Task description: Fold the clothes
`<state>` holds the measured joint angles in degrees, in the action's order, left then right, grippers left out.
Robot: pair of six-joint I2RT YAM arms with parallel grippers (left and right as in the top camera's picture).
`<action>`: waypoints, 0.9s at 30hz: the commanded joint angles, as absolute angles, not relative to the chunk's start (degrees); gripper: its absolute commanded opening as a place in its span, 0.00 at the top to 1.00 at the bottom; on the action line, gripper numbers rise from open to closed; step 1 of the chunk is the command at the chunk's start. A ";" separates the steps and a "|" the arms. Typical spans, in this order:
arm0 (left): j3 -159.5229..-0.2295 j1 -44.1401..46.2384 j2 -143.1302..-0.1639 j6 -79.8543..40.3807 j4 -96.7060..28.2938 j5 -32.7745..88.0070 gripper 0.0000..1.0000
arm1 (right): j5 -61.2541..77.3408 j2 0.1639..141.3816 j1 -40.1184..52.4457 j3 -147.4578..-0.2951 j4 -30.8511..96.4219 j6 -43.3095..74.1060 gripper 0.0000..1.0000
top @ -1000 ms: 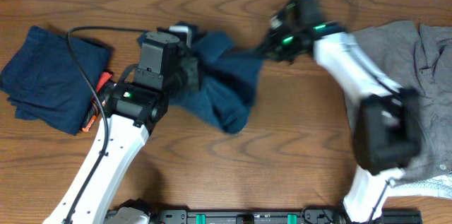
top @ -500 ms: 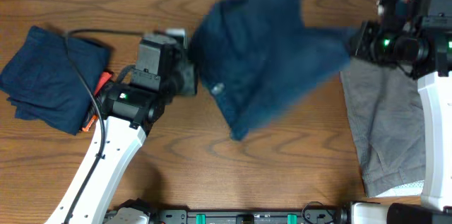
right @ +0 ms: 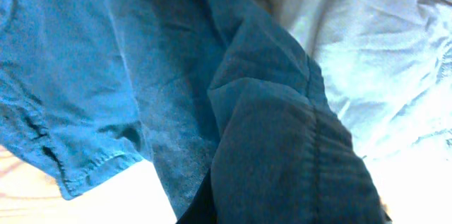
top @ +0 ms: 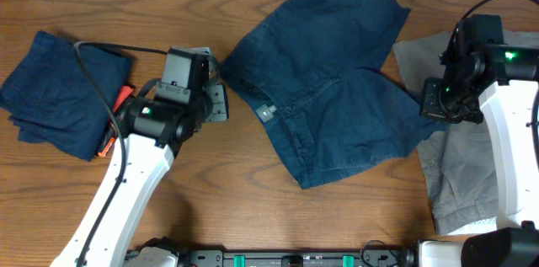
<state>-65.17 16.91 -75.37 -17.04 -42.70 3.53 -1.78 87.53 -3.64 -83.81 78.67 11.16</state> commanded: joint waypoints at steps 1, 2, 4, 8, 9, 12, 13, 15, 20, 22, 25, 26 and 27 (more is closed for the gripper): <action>-63.92 16.69 -79.96 -20.25 -42.33 6.81 0.50 | -3.66 87.55 -3.16 -83.31 78.83 10.20 0.99; -63.92 16.69 -81.54 -20.27 -42.33 9.15 0.50 | -3.66 87.55 -3.16 -83.31 78.81 10.20 0.99; -63.92 16.75 -84.58 -20.25 -42.39 16.91 0.51 | -3.66 87.55 -3.16 -83.31 78.61 10.20 0.98; -63.92 18.17 -90.11 -20.29 -43.75 33.56 0.51 | -3.66 87.55 -3.16 -83.26 77.49 10.20 0.98; -63.92 18.98 -91.35 -20.32 -44.66 35.73 0.50 | -3.66 87.55 -3.16 -83.22 77.10 10.20 0.98; -63.90 21.87 -93.60 -21.71 -46.44 34.04 0.45 | -3.64 87.57 -3.16 -83.18 76.51 10.20 0.97; -63.90 22.72 -93.97 -22.31 -46.30 33.32 0.44 | -3.64 87.57 -3.16 -83.18 76.44 10.20 0.97; -63.90 24.67 -94.19 -24.69 -45.74 33.12 0.43 | -3.64 87.57 -3.16 -83.18 76.31 10.22 0.96; -63.61 30.65 -94.19 -32.49 -43.57 30.83 0.41 | -3.64 87.57 -3.16 -83.18 76.27 10.20 0.94; -62.85 33.19 -94.19 -36.12 -42.92 28.40 0.36 | -3.64 87.57 -3.16 -83.18 76.14 10.20 0.95; -59.90 36.60 -94.21 -42.89 -40.16 28.03 0.31 | -3.64 87.57 -3.14 -83.18 76.07 10.22 0.95; -58.87 37.63 -94.21 -43.99 -39.22 28.01 0.31 | -3.64 87.57 -3.14 -83.18 76.09 10.20 0.95; -57.93 38.61 -94.21 -45.04 -38.44 28.03 0.30 | -3.64 87.57 -3.14 -83.18 76.07 10.20 0.95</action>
